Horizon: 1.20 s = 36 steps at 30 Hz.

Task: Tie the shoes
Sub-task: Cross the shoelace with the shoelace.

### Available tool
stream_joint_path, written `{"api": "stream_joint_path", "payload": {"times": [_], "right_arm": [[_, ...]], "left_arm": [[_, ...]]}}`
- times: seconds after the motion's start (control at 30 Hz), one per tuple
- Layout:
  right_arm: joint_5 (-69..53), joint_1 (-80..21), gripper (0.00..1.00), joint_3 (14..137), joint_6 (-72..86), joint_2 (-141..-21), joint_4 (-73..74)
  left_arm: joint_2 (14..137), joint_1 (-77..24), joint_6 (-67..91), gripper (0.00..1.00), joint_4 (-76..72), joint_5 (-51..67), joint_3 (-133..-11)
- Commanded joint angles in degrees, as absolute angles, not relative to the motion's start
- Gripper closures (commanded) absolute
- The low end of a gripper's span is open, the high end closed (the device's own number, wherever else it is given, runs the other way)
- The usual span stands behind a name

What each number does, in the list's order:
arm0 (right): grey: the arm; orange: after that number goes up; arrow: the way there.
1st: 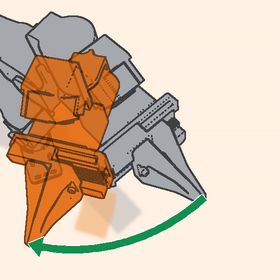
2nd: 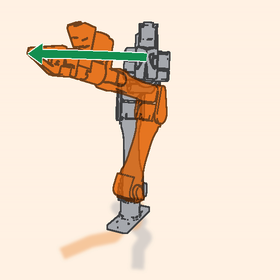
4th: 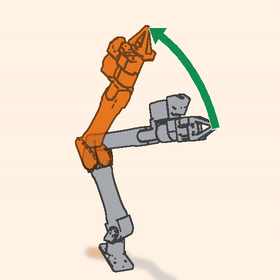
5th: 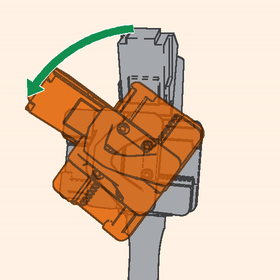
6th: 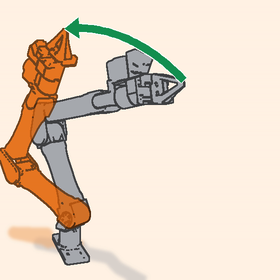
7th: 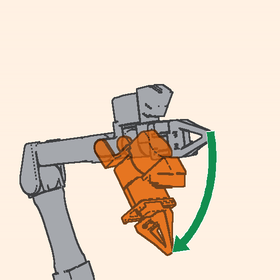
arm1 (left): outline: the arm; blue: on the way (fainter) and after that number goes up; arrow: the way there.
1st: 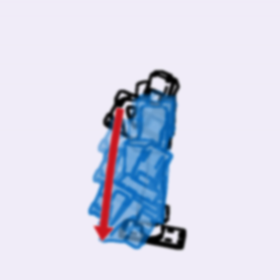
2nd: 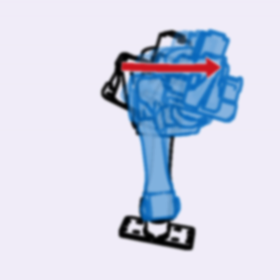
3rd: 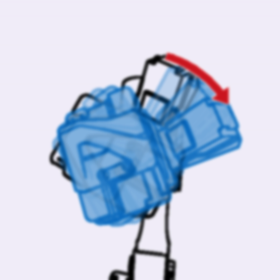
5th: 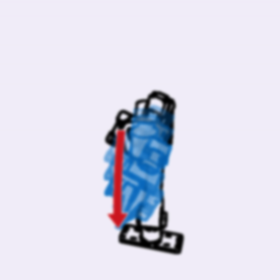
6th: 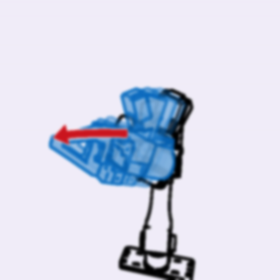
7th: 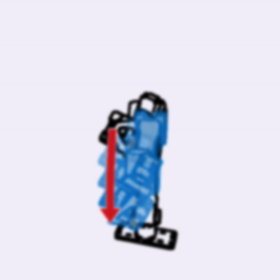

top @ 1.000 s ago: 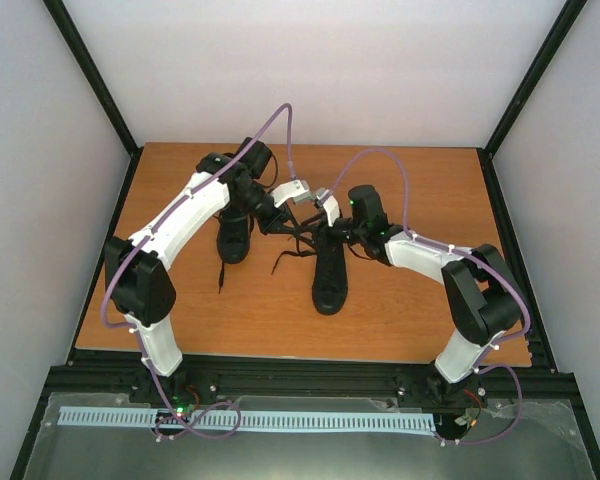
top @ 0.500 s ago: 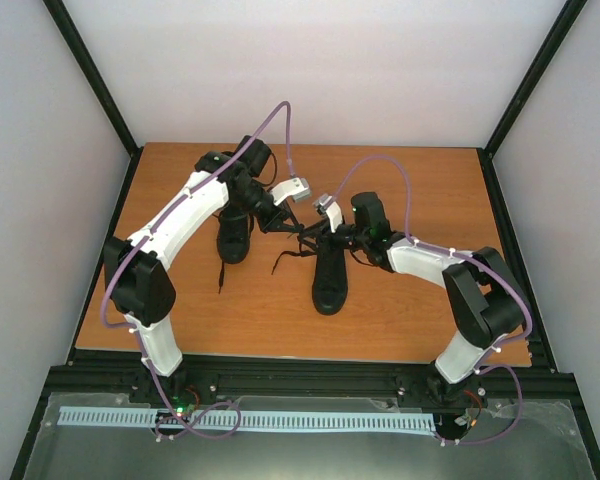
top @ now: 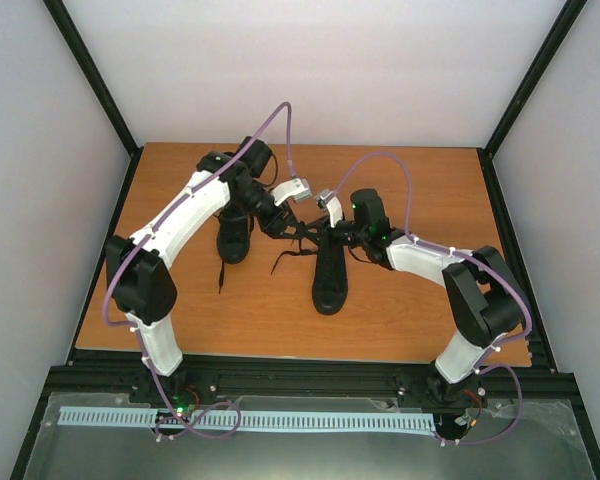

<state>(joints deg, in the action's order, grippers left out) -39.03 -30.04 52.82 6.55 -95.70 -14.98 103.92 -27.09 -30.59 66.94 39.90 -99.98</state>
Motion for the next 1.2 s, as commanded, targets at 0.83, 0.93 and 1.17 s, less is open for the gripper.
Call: {"api": "stream_joint_path", "payload": {"times": [0.83, 0.93, 1.17], "right_arm": [[-30.9, -23.8, 0.97, 62.7, 27.7, -107.6, -4.0], [-31.1, -23.8, 0.97, 62.7, 27.9, -107.6, -4.1], [-31.3, -23.8, 0.97, 62.1, 27.8, -107.2, -4.4]], "left_arm": [[113.1, -33.7, -42.0, 0.39, 32.6, 21.2, -80.8], [113.8, -34.2, -41.8, 0.41, 29.5, 18.2, -80.9], [115.3, -34.5, -41.9, 0.57, 25.1, 16.0, -81.0]]}}
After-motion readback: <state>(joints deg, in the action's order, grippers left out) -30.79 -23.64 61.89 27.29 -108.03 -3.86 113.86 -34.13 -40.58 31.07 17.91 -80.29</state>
